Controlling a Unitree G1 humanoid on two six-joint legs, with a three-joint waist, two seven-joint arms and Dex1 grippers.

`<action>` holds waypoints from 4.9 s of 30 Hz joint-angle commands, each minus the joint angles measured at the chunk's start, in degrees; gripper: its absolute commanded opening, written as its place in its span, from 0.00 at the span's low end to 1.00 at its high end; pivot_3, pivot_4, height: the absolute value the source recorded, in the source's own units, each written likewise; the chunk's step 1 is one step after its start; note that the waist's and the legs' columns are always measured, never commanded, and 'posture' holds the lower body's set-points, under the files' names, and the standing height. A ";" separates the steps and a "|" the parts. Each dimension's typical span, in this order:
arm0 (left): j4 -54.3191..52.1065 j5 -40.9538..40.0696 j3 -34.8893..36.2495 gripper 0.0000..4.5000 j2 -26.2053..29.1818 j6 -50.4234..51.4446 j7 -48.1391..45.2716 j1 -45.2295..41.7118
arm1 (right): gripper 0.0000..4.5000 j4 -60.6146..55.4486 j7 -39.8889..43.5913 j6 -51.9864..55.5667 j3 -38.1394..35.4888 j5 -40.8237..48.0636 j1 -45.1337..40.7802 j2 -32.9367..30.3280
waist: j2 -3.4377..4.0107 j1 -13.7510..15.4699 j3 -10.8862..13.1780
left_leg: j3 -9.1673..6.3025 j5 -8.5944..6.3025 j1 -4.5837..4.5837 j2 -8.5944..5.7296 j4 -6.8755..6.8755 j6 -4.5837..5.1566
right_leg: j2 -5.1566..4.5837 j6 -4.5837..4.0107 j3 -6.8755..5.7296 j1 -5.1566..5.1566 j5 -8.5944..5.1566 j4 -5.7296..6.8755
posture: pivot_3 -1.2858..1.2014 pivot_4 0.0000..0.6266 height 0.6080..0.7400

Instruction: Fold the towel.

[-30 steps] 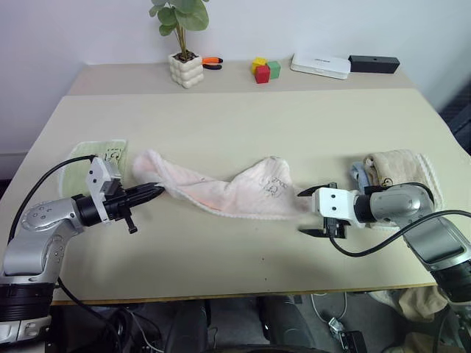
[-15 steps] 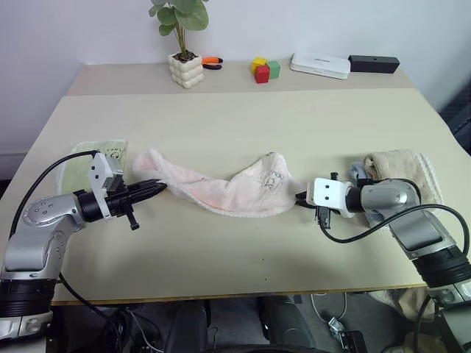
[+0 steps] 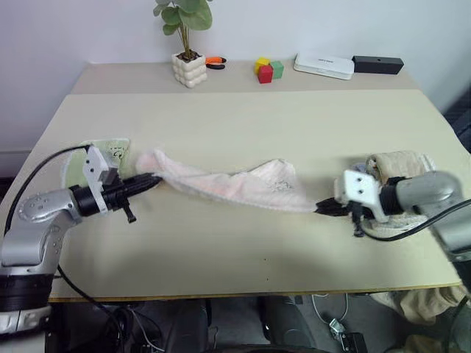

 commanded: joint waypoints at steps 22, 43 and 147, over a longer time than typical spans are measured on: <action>65.20 20.78 -1.71 0.00 -3.97 -45.30 11.50 -50.33 | 0.01 51.62 -38.39 -49.73 2.35 -22.85 -36.73 13.55 | -0.16 -0.74 0.11 | 0.23 0.34 -1.14 -0.14 -0.53 -0.59 | -0.26 0.12 -0.14 -1.41 0.11 -0.08 | 0.52 0.24 1.00; 24.60 12.05 -6.32 0.00 1.41 -22.69 -23.65 -15.56 | 0.20 5.01 -17.59 -23.79 -2.61 -8.10 11.61 3.11 | -0.11 -0.28 0.13 | 0.12 0.08 -0.96 -0.02 0.78 -0.12 | -0.06 0.12 -0.04 -1.03 0.12 0.85 | 0.52 0.24 1.00; 40.80 14.11 -5.46 0.13 -7.47 -22.63 -4.90 -18.74 | 0.13 45.74 -24.54 -55.57 12.98 -37.01 -19.37 6.94 | -0.09 -0.23 0.13 | 0.16 -0.03 -0.77 -0.03 0.86 0.07 | -0.06 0.10 -0.04 -0.84 0.10 0.86 | 0.52 0.24 1.00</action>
